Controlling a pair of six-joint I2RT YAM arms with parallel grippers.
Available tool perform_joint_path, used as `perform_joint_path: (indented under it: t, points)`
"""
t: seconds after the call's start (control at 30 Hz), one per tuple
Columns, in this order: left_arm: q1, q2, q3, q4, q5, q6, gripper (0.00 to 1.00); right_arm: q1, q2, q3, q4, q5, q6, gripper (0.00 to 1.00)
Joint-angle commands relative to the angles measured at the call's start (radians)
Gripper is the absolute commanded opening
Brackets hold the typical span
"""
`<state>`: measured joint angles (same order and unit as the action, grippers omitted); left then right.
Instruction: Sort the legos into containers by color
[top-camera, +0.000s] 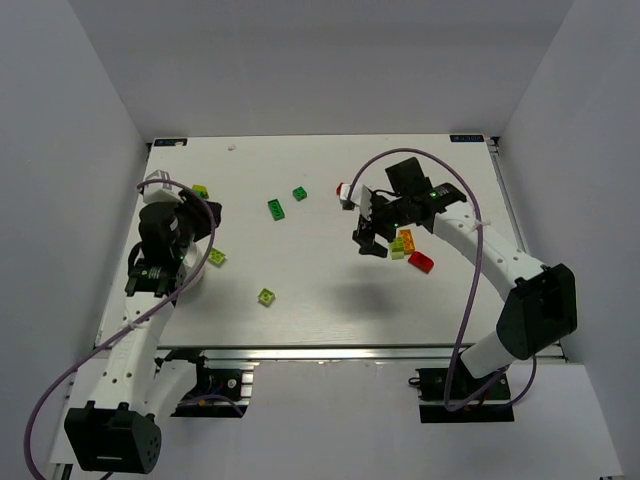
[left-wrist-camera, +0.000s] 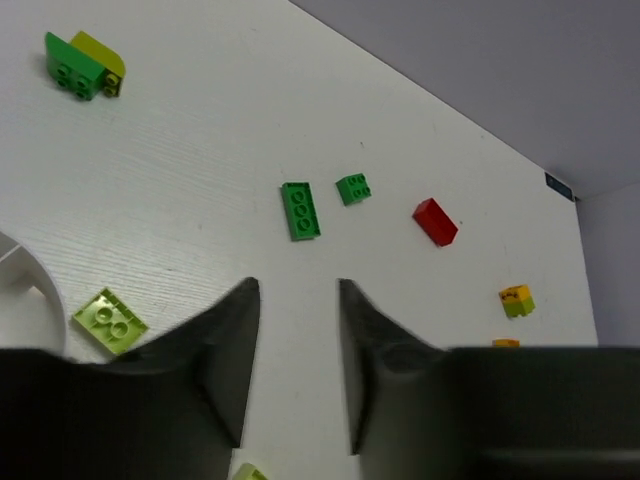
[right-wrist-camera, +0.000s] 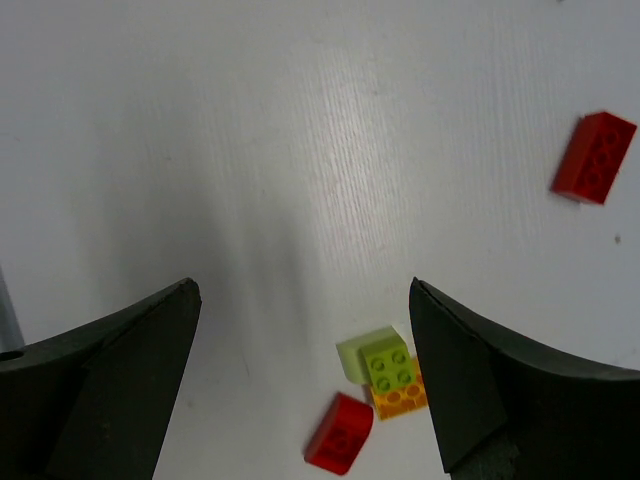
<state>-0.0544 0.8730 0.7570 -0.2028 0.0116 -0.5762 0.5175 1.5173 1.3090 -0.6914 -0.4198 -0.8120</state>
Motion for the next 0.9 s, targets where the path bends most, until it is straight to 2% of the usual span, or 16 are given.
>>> perform_joint_path:
  t: [0.0, 0.03, 0.07, 0.1, 0.13, 0.2, 0.27, 0.3, 0.33, 0.4, 0.43, 0.57, 0.6, 0.7, 0.83, 0.87]
  points:
    - [-0.002, 0.006, 0.073, -0.073, 0.083, 0.025, 0.54, -0.016, -0.037, 0.032, 0.032, -0.219, 0.022, 0.89]
    - [-0.002, 0.018, 0.082, -0.087, 0.103, 0.03, 0.68, -0.016, -0.042, 0.029, 0.053, -0.276, 0.049, 0.8]
    - [-0.002, 0.023, 0.088, -0.11, 0.125, 0.035, 0.98, -0.016, -0.048, 0.023, 0.072, -0.333, 0.057, 0.73]
    - [-0.002, 0.029, 0.096, -0.119, 0.164, 0.036, 0.98, -0.016, -0.06, 0.01, 0.132, -0.429, 0.08, 0.64]
    - [-0.002, 0.037, 0.096, -0.124, 0.185, 0.032, 0.98, -0.014, -0.066, -0.017, 0.177, -0.462, 0.167, 0.43]
    - [-0.007, 0.041, 0.079, -0.109, 0.227, 0.013, 0.98, -0.014, -0.063, -0.039, 0.284, -0.49, 0.267, 0.27]
    - [-0.03, 0.061, 0.077, -0.096, 0.238, 0.003, 0.98, -0.013, -0.054, -0.059, 0.325, -0.481, 0.368, 0.3]
    - [-0.045, 0.075, 0.097, -0.102, 0.228, 0.001, 0.98, -0.013, -0.055, -0.071, 0.37, -0.462, 0.388, 0.4]
    - [-0.083, 0.119, 0.111, -0.115, 0.216, 0.002, 0.98, -0.011, -0.06, -0.085, 0.4, -0.442, 0.41, 0.62]
    - [-0.126, 0.181, 0.149, -0.176, 0.18, 0.022, 0.98, -0.01, -0.075, -0.122, 0.458, -0.387, 0.456, 0.86]
    - [-0.166, 0.214, 0.194, -0.203, 0.136, 0.03, 0.98, -0.01, -0.077, -0.125, 0.469, -0.372, 0.465, 0.9]
    - [-0.203, 0.36, 0.281, -0.32, 0.002, -0.016, 0.93, -0.011, -0.084, -0.145, 0.547, -0.292, 0.525, 0.89]
    - [-0.203, 0.372, 0.295, -0.329, -0.034, -0.034, 0.9, -0.011, -0.088, -0.184, 0.596, -0.208, 0.622, 0.89]
    - [-0.203, 0.396, 0.324, -0.346, -0.094, -0.114, 0.72, -0.046, -0.052, -0.194, 0.619, -0.273, 0.668, 0.89]
    - [-0.206, 0.382, 0.314, -0.395, -0.174, -0.233, 0.44, -0.08, -0.042, -0.214, 0.606, -0.381, 0.61, 0.59]
    - [-0.206, 0.374, 0.303, -0.412, -0.191, -0.284, 0.38, -0.082, -0.055, -0.224, 0.622, -0.379, 0.603, 0.56]
